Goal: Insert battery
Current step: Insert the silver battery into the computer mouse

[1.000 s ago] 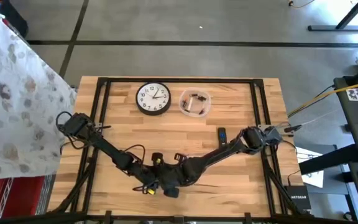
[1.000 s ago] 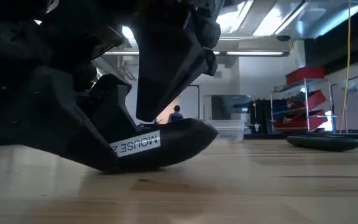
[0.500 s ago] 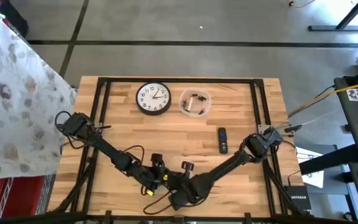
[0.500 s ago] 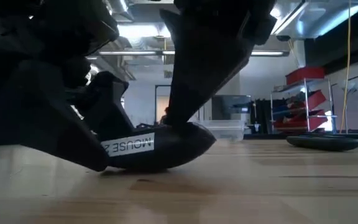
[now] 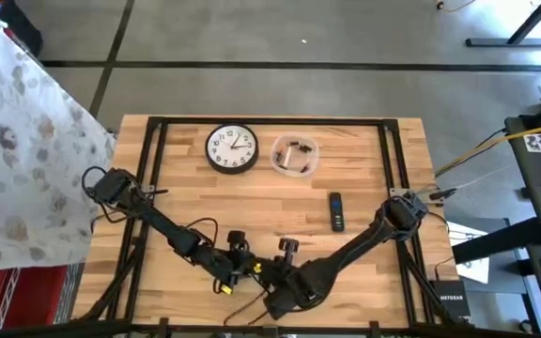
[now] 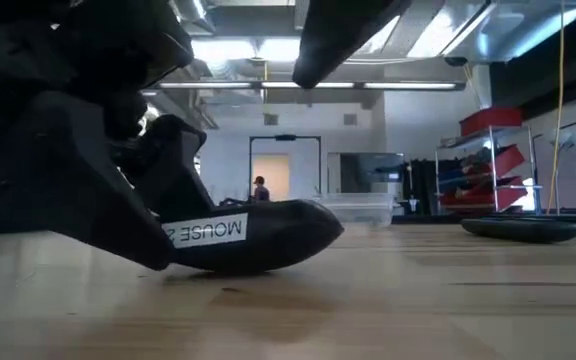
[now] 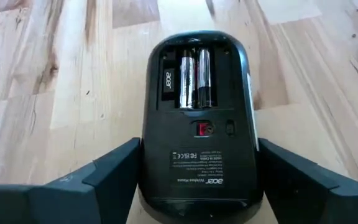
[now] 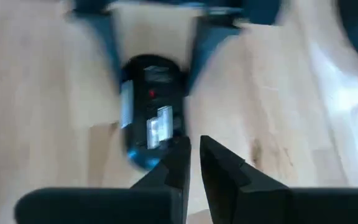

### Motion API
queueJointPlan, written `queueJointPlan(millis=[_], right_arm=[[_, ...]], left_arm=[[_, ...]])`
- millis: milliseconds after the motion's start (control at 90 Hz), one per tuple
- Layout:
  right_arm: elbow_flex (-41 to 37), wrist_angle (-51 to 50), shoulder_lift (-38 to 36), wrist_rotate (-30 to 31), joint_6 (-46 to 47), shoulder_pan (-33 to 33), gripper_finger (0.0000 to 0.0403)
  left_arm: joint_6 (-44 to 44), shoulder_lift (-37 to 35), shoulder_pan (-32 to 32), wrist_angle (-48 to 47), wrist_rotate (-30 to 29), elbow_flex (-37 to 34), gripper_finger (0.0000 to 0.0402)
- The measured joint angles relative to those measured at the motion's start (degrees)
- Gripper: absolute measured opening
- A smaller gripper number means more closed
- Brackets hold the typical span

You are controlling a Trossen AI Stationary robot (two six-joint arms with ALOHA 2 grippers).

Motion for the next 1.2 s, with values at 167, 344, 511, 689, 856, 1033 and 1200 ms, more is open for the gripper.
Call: queueJointPlan(millis=[167,344,511,689,856,1033,1200], right_arm=[[0.0,4.0,3.8,-5.8,-9.8,1.5,0.0092],[0.0,3.0,4.3,-2.6,-8.7,1.6,0.018],[-0.3,6.1,4.7,4.3,-15.1,1.6,0.022],[-2.7,9.7,8.7,7.9,-27.6,1.6,0.0223],[-3.3,9.5,10.9,13.8,-27.1,1.7,0.0222],[-3.4,9.3,11.6,16.0,-24.4,1.7,0.0182],[-1.0,6.4,11.9,15.6,-21.3,1.8,0.0109]], left_arm=[[-1.6,-0.1,0.8,-0.9,0.7,0.0,0.0274],[-2.6,-0.2,0.9,-1.9,0.7,0.1,0.0274],[-3.0,-0.3,1.0,-2.0,2.3,0.1,0.0274],[-4.3,-0.3,1.3,-2.0,4.2,0.1,0.0274],[-4.5,-0.3,1.7,-1.8,8.6,0.2,0.0274],[-4.4,-0.3,2.1,-1.6,13.8,0.2,0.0274],[-4.4,-0.5,2.1,-1.9,12.2,0.2,0.0274]])
